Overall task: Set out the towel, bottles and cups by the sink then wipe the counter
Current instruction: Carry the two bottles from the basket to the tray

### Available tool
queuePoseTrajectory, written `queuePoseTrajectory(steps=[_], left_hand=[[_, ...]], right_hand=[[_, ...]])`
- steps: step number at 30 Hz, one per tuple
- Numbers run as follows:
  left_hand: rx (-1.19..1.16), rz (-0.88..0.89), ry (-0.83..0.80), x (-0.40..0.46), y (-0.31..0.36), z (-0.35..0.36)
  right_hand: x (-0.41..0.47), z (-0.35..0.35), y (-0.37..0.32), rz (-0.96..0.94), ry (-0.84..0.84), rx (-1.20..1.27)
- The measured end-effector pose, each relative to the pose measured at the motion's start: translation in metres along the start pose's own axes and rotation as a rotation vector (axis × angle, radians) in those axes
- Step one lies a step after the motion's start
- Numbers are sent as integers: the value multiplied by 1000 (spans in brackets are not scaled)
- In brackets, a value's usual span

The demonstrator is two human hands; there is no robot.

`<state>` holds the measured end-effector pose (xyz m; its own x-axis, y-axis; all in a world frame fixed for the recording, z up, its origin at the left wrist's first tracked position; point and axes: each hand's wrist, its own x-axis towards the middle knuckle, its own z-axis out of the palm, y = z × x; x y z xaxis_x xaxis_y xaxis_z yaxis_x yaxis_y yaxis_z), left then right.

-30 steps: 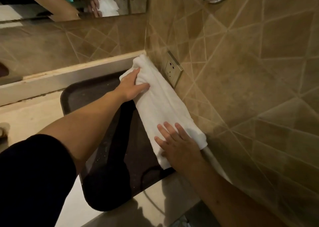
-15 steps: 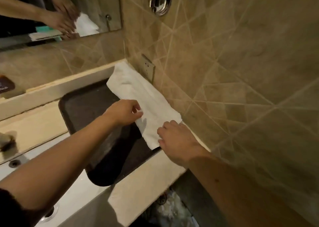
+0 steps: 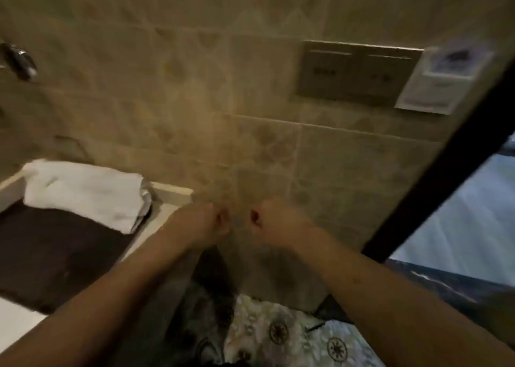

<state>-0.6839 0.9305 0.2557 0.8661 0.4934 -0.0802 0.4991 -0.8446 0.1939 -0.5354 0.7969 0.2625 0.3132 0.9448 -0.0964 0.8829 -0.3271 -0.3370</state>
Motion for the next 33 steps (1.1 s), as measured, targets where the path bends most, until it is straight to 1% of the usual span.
queuePoseTrajectory(steps=[3,5,8,11,13,15,17,22,24,26,28,31,33], left_hand=[[47,188,-36,10,101,5],[39,319,-65,16,169,12],[82,517,-27,16,271,22],[78,698,-40,7,370,36],[80,801,-78,-3,428,45],[83,940,-110,-14,493,60],[75,1007,-124,-20,529,67],[113,1264,-180,-44,653,101],[136,1329,-218,-46,697,116],[150,1355,-273,-42,731,132],[162,1372,-319,-31,773,156],[138,1376,-403,-3,835,193],[135,1379,-421,19,872,215]], right_hand=[[-91,-24,61,185,56,-58],[-155,-36,98,303,126,-68],[-255,-48,146,476,256,-68],[-348,-54,184,678,301,-82],[-404,-55,202,798,322,-82],[-468,-52,217,927,344,-69],[-505,-50,223,1003,372,-52],[-610,-38,256,1289,392,16],[-639,-32,274,1376,389,51],[-658,-28,290,1434,384,76],[-678,-27,321,1488,382,104],[-699,-29,376,1534,374,146],[-709,-34,412,1537,340,168]])
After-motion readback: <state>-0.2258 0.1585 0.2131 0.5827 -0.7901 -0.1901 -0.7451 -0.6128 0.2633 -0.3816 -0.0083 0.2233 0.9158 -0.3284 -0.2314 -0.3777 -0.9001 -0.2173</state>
